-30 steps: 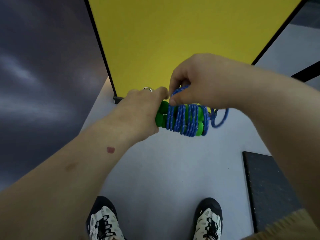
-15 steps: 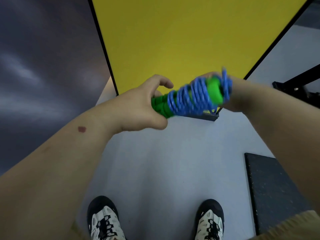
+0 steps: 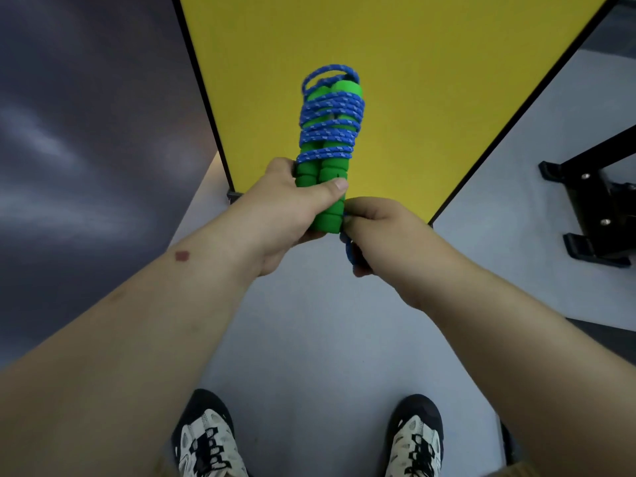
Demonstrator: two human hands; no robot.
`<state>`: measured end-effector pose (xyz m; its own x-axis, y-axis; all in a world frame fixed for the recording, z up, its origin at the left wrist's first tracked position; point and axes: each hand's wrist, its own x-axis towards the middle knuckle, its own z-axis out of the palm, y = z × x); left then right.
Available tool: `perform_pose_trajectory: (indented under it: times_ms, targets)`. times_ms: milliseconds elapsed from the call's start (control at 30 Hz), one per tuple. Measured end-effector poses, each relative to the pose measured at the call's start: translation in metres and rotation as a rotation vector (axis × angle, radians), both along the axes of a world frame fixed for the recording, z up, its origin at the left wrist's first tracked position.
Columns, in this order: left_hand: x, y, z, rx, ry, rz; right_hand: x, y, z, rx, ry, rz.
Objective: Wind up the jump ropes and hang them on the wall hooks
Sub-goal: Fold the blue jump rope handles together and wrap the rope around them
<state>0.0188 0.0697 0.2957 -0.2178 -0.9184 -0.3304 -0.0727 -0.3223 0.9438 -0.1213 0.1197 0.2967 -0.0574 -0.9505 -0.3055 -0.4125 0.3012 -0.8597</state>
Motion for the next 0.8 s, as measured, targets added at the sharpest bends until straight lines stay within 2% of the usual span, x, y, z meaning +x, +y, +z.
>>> perform_pose_trajectory:
  times_ms: [100,200,300,367,400,433,533,600,700,800]
  targets:
    - [0.004,-0.005,0.003,-0.014,0.044,0.103,-0.003,0.006,0.001,-0.082,0.014,-0.05]
    - [0.005,-0.006,0.007,0.029,0.169,0.16,-0.001,0.011,-0.005,-0.23,0.253,-0.05]
    - [-0.002,-0.001,0.007,0.02,0.203,0.186,0.007,0.014,-0.012,-0.298,0.555,0.029]
    - [-0.005,0.002,0.007,-0.005,0.201,0.193,0.013,0.014,-0.013,-0.301,0.641,0.076]
    - [-0.005,0.003,0.007,-0.027,0.186,0.196,0.014,0.015,-0.012,-0.292,0.591,0.056]
    - [-0.006,0.003,0.007,-0.052,0.162,0.2,0.016,0.016,-0.009,-0.266,0.459,-0.011]
    - [-0.004,0.003,0.006,-0.121,0.098,0.191,0.018,0.012,0.007,-0.089,-0.187,-0.282]
    - [-0.003,0.003,0.006,-0.166,0.071,0.181,0.015,0.008,0.014,0.028,-0.526,-0.369]
    - [-0.003,0.003,0.007,-0.226,0.079,0.181,0.012,0.003,0.02,0.174,-0.854,-0.457]
    - [-0.004,0.005,0.007,-0.297,0.062,0.184,0.014,0.002,0.024,0.306,-1.056,-0.509]
